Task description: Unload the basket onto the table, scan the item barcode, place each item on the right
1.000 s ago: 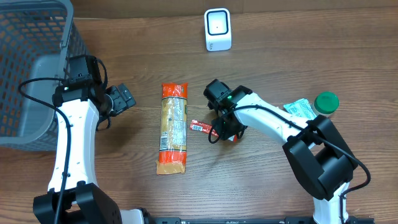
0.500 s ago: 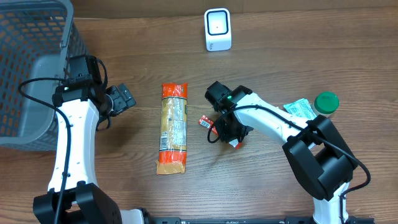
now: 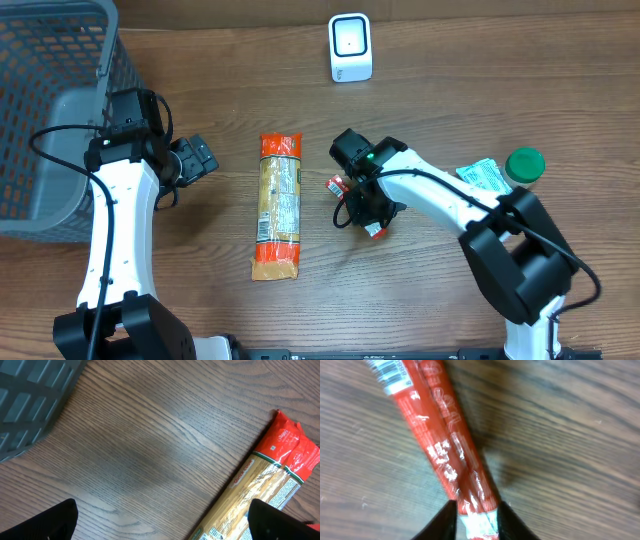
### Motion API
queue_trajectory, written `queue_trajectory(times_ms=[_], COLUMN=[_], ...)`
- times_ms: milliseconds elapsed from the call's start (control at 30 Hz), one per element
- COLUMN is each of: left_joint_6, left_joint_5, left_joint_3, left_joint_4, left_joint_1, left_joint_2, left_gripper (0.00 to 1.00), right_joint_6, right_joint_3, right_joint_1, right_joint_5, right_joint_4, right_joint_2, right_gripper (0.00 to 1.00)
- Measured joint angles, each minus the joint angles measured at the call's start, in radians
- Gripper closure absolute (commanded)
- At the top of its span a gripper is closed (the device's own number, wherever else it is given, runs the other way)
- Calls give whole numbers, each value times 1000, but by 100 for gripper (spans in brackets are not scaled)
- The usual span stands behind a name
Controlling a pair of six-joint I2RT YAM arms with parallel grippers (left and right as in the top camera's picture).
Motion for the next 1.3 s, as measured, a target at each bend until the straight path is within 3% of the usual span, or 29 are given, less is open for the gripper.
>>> queue_trajectory(times_ms=[100,567,833,1300], left_joint_6=[0,0,0,0], left_joint_5=[0,0,0,0], left_joint_3=[0,0,0,0], left_joint_4=[0,0,0,0], left_joint_1=[0,0,0,0], left_joint_2=[0,0,0,0], left_gripper=[0,0,0,0], right_joint_6=[-19,-61,-89,-120], right_joint_3=[0,-78,-184,-223], right_joint_1=[0,0,-1,-3], right_joint_5=[0,0,0,1], right_joint_4=[-15,-7,145,204], right_joint_2=[-59,-122,-122,-122], right_gripper=[46,45,49,62])
